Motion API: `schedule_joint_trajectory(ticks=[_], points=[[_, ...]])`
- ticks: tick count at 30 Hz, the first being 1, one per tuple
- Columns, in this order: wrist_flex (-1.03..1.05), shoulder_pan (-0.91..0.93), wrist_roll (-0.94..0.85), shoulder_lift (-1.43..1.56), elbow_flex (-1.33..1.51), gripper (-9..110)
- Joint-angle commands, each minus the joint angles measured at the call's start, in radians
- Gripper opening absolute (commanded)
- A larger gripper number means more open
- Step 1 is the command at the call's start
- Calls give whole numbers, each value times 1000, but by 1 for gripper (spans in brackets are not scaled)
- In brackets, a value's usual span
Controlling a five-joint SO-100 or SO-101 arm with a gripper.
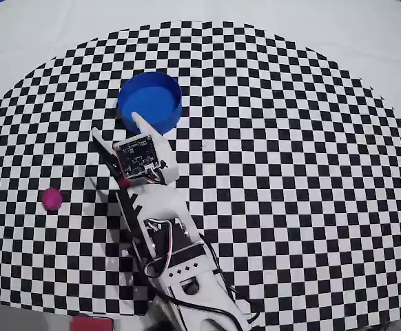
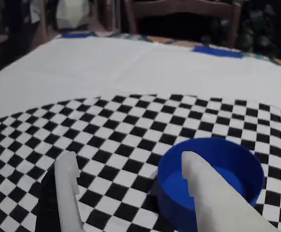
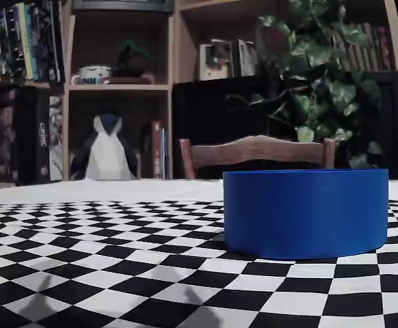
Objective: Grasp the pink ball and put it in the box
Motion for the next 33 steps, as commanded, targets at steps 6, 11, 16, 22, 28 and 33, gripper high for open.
schedule_joint_trajectory(ticks=[6, 11, 16, 22, 28, 33], points=[[-5, -104, -8, -11, 8, 24], [-6, -161, -8, -20, 8, 24], [-37, -206, -8, -18, 8, 24], [-37, -247, -8, -25, 8, 24], [-25, -293, -8, -25, 8, 24], [-14, -331, -8, -32, 8, 24]])
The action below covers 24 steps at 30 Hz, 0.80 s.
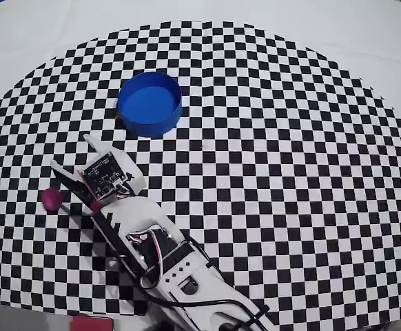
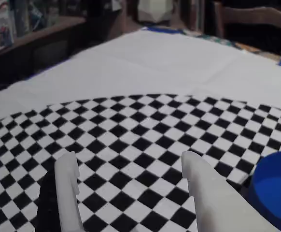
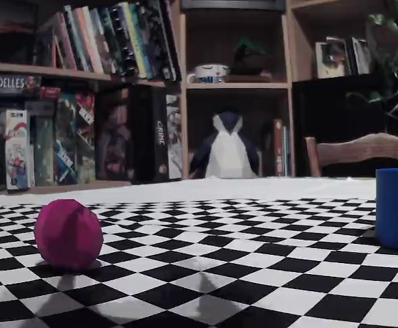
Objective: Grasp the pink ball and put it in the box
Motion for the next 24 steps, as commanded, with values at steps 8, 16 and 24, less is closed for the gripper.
schedule_joint_trajectory(ticks=[8, 16, 24], points=[[5, -67, -8, -15, 8, 24], [5, -126, -8, -17, 8, 24], [5, -170, -8, -17, 8, 24]])
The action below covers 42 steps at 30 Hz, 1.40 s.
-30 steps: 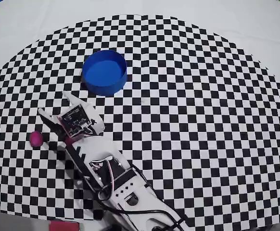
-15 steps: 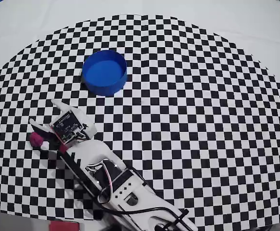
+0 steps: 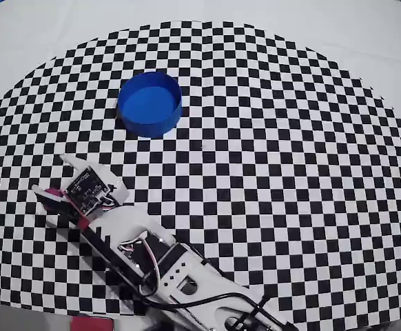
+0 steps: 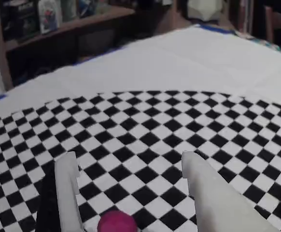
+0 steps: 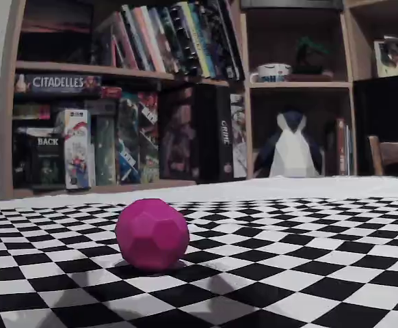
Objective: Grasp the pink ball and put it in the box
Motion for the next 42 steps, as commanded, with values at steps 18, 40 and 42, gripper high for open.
schedule_joint_trajectory(ticks=[18, 40, 42], points=[[2, -37, -8, -11, 8, 24], [0, -55, -8, -18, 8, 24], [-6, -55, -8, -21, 8, 24]])
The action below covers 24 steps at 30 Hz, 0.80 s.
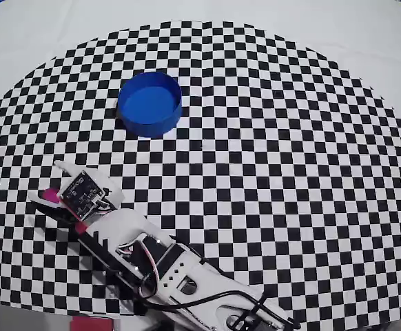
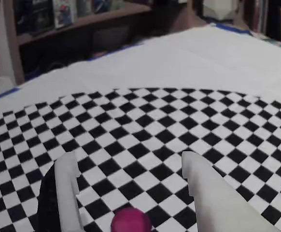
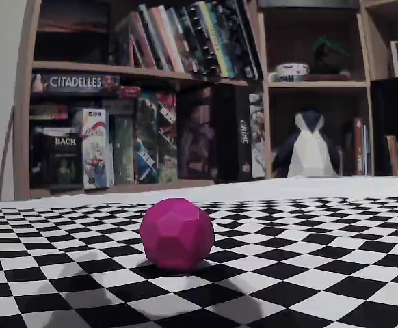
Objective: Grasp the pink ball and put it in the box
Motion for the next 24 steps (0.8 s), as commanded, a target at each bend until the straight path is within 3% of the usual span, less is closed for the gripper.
schedule_joint_trajectory(ticks=[1, 24], points=[[-8, -11, -8, -14, 8, 24], [-77, -12, -8, -261, -89, 24]])
